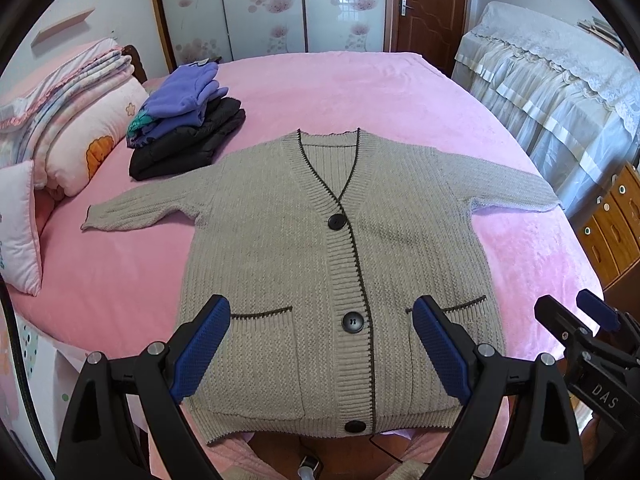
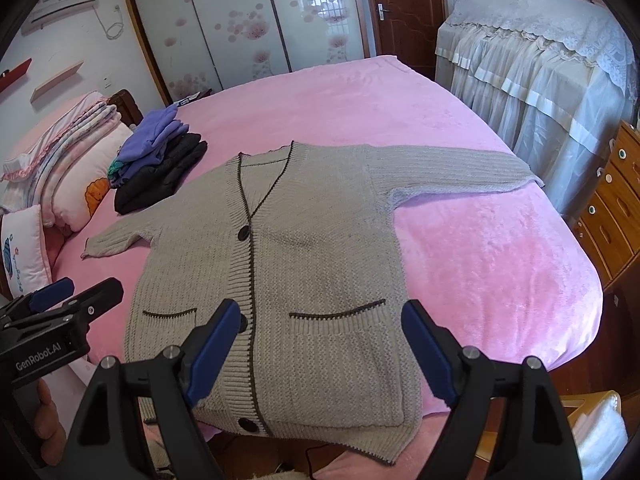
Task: Fold large clothes
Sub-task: 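Move the right tool to the cardigan sleeve cuff and grasp it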
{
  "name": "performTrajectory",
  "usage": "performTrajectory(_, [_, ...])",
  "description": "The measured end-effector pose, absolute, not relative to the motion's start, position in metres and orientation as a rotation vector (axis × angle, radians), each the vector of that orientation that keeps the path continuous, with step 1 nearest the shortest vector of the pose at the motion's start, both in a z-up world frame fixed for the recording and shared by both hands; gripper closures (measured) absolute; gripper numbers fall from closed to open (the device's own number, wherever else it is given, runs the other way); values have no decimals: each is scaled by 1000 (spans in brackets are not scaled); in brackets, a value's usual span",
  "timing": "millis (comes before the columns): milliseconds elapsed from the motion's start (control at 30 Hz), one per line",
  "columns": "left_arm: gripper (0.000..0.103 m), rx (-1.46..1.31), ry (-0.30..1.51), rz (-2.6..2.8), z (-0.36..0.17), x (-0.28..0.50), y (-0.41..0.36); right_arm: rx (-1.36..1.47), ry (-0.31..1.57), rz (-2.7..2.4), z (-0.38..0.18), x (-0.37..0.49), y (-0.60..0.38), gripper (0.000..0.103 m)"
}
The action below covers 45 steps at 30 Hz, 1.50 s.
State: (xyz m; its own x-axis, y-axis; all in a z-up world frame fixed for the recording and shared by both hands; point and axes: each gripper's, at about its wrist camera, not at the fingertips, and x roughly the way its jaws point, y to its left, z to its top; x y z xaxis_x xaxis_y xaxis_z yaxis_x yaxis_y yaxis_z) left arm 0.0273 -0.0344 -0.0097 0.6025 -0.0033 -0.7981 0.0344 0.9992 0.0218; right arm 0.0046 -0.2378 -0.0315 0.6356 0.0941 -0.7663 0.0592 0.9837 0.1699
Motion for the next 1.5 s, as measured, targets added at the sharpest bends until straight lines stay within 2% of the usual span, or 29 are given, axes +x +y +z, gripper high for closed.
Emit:
performTrajectory(400, [11,40,844,-124,18,67,-71,171,796,-43,-14,29,-282,20])
performTrajectory(667, [11,75,716,-187,56,108,-119,187,715,-167,16,61,-358,20])
performTrajectory(933, [11,132,750,-215,70,171,-174,206,639,-315,44,91,-449,20])
performTrajectory(1033, [11,125,750,-252,67,196,-199,221,625,-329,49,102,-472,21])
performTrajectory(1133, [10,146,745,-235,57,215,-224,227,636,-339,47,120,-494,29])
performTrajectory(1233, [10,155,763,-262,40,238,-251,246,670,-340,37,140,-512,29])
performTrajectory(1500, [10,184,804,-288,-25,286,-314,355,806,-373,-39,204,-574,32])
